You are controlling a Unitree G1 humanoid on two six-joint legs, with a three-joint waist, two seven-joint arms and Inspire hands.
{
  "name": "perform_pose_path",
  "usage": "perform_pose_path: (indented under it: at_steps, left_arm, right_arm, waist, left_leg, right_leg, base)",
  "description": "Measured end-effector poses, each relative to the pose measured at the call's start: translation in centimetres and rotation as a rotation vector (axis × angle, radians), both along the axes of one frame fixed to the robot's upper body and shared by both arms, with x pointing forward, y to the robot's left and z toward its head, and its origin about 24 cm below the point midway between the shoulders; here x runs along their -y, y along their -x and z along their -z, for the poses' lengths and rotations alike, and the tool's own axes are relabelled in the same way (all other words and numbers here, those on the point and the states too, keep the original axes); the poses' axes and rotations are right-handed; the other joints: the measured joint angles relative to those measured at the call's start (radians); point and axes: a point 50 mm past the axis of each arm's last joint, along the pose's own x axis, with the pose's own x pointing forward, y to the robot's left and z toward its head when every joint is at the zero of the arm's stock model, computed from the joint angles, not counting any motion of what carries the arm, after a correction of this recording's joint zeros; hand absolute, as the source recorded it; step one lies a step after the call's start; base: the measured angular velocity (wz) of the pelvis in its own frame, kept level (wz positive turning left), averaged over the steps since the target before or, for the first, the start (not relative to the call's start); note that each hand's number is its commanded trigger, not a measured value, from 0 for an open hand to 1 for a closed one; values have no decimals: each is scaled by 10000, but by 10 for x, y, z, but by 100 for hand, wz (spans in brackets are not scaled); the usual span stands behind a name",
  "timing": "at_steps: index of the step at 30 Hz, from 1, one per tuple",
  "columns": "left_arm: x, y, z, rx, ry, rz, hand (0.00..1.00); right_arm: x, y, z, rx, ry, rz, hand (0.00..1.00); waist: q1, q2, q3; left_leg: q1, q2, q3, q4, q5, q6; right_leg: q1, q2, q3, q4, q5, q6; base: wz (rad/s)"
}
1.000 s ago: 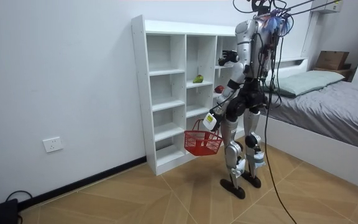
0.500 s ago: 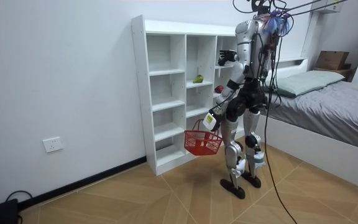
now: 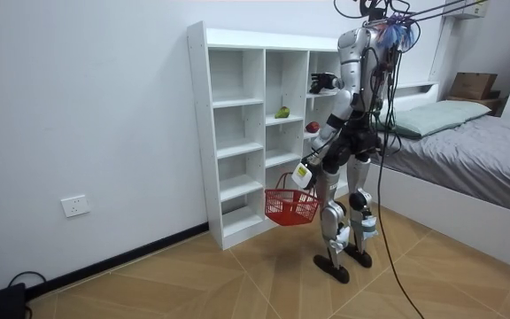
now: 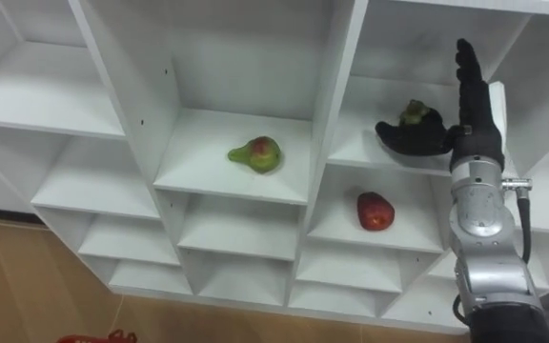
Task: Collect fruits from the closet
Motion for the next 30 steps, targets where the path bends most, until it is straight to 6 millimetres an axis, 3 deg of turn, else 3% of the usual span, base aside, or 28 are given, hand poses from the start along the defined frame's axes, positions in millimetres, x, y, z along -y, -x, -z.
perform_pose_path:
  at_steps: [9,28,29,30]
  left_arm:
    - [-1,3,1,-247,-5,-79,100]
    - [-1,3,0,-238,-89,-25,100]
    - [-2,2,0,-215,-136,-31,100]
    - [-2,2,-1,-198,-200,-49,100]
  right_arm:
    - [4,3,14,-624,-216,64,0]
    - [5,3,18,-836,-190,-57,1]
    - [5,4,18,-855,-191,-55,44]
    - [5,4,19,-881,-189,-50,79]
  waist:
    - [-76,21,3]
    - [-247,-28,-46]
    - [-244,-34,-50]
    - [-241,-37,-51]
  left_leg:
    - [-16,-9,-105,1,0,-1]
    - [15,-40,-206,28,4,0]
    - [27,-41,-206,30,5,1]
    - [40,-42,-207,31,5,1]
  right_leg:
    - [59,-5,-125,4,0,0]
    - [116,-19,-177,4,0,0]
    - [130,-20,-177,3,0,0]
    - [144,-20,-176,0,0,0]
  base:
    - [4]
    - [1]
    - [0]
    - [0]
